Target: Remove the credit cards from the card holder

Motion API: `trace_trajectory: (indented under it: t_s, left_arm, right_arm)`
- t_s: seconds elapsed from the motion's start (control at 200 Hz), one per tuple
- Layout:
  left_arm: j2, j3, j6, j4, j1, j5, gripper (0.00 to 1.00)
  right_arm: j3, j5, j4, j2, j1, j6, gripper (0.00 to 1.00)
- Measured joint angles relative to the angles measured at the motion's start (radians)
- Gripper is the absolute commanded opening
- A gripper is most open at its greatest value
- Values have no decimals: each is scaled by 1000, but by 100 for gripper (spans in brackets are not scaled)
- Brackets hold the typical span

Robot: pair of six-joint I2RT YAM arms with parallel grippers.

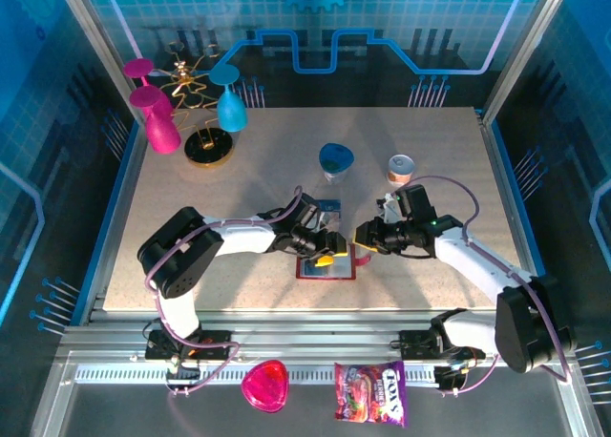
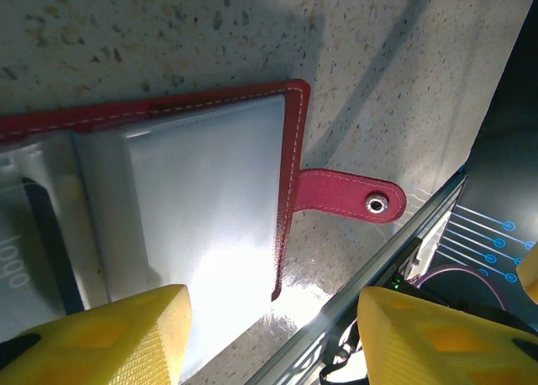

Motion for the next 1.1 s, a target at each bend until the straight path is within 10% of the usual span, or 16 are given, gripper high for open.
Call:
trace_trajectory:
  t_s: [1.101]
  left_arm:
    - [-254,-256,-1,5,144,-40,34]
  right_arm:
    - [10,-83,300,390,202,148,11]
